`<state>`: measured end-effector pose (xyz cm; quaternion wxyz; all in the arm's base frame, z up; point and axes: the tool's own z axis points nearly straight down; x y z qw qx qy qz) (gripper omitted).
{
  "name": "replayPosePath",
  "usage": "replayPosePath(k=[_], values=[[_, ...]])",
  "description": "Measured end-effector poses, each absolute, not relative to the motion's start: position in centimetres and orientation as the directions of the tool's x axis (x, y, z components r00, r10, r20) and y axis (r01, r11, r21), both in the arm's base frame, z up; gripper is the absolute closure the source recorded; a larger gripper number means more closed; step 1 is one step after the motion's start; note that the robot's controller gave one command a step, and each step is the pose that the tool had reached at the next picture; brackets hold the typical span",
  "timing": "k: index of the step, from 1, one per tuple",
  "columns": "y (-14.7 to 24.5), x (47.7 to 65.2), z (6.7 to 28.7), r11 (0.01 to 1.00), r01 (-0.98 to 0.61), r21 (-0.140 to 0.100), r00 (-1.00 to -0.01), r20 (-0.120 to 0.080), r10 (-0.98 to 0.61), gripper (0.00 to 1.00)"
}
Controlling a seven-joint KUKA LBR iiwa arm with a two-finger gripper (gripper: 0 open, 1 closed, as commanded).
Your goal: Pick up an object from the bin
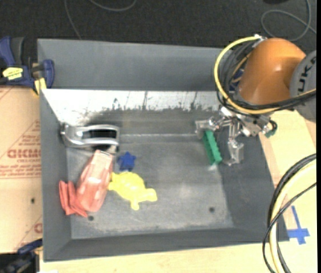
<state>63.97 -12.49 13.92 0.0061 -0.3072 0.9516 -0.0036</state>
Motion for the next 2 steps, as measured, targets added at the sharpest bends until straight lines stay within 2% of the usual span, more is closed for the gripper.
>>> replayPosePath(k=[1, 2], values=[[-13.09, 65.91, 7.57, 0.548, -0.836, -0.004, -0.548, -0.022, -0.836, 0.00], [-13.67, 65.90, 7.69, 0.273, -0.962, -0.021, -0.273, -0.012, -0.962, 1.00]])
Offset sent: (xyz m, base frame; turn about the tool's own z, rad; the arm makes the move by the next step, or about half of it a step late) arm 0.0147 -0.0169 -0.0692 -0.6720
